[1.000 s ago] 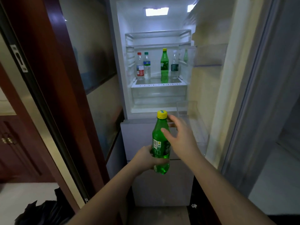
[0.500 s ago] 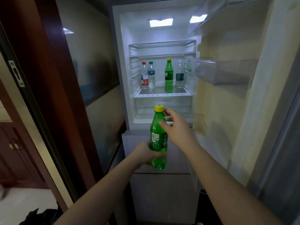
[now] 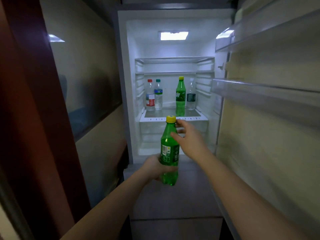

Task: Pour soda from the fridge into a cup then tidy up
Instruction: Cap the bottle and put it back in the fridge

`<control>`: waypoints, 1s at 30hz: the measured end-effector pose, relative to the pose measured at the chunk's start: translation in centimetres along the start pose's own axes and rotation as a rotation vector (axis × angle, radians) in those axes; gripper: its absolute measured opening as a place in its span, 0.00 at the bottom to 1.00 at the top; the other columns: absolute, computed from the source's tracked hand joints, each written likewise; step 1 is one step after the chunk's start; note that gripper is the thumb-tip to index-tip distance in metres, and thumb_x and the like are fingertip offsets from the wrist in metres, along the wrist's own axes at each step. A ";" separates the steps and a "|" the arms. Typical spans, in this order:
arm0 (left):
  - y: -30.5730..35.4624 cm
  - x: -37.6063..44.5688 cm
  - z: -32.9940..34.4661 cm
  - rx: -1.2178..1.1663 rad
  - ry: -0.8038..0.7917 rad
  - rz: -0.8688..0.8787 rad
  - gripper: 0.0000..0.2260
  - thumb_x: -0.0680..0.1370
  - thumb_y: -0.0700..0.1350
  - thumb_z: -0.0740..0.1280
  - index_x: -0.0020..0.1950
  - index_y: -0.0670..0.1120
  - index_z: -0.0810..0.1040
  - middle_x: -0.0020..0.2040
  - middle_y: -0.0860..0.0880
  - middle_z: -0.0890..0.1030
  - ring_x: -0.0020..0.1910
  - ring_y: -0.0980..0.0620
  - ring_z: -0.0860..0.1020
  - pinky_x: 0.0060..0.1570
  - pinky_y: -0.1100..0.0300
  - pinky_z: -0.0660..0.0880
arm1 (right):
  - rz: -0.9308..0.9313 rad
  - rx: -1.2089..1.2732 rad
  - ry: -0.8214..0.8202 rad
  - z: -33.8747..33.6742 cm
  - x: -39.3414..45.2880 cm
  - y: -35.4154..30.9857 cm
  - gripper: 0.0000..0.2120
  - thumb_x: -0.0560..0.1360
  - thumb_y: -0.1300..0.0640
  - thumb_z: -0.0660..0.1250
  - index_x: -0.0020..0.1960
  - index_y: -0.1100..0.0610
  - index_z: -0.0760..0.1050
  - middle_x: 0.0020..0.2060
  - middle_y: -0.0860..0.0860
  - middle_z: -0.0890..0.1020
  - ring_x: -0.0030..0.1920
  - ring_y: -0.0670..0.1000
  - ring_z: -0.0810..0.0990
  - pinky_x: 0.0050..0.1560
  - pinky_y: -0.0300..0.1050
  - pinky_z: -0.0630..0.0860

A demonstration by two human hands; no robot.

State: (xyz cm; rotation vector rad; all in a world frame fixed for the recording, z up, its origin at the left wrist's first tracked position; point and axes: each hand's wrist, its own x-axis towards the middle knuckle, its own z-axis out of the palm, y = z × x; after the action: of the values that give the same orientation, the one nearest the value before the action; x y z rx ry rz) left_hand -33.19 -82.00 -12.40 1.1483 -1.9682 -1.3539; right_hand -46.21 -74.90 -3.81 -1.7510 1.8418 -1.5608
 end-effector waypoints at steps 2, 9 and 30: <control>0.1 1.9 -1.4 0.017 -0.006 0.007 0.20 0.64 0.49 0.80 0.54 0.54 0.79 0.51 0.49 0.84 0.48 0.49 0.83 0.45 0.46 0.82 | 0.009 0.006 -0.003 0.8 1.8 0.1 0.22 0.75 0.58 0.69 0.68 0.52 0.70 0.58 0.47 0.77 0.54 0.46 0.77 0.52 0.45 0.77; 0.8 7.5 -4.3 0.073 -0.016 0.040 0.20 0.66 0.50 0.79 0.56 0.51 0.80 0.48 0.50 0.84 0.44 0.51 0.83 0.37 0.57 0.81 | 0.029 0.001 0.027 2.8 7.1 0.9 0.21 0.75 0.59 0.69 0.66 0.53 0.71 0.59 0.47 0.77 0.54 0.46 0.77 0.55 0.49 0.78; 7.6 25.1 -8.7 0.075 0.195 0.336 0.18 0.69 0.45 0.76 0.57 0.49 0.77 0.49 0.50 0.83 0.50 0.51 0.82 0.52 0.45 0.81 | -0.112 0.049 0.085 4.9 26.7 4.2 0.19 0.77 0.57 0.67 0.67 0.52 0.71 0.57 0.44 0.77 0.54 0.42 0.75 0.39 0.27 0.69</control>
State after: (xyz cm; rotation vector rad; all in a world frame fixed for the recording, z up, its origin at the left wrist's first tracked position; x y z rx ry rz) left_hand -42.60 -106.49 -3.68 0.8932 -1.9746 -0.9669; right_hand -53.48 -100.03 4.58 -1.8220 1.7538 -1.7315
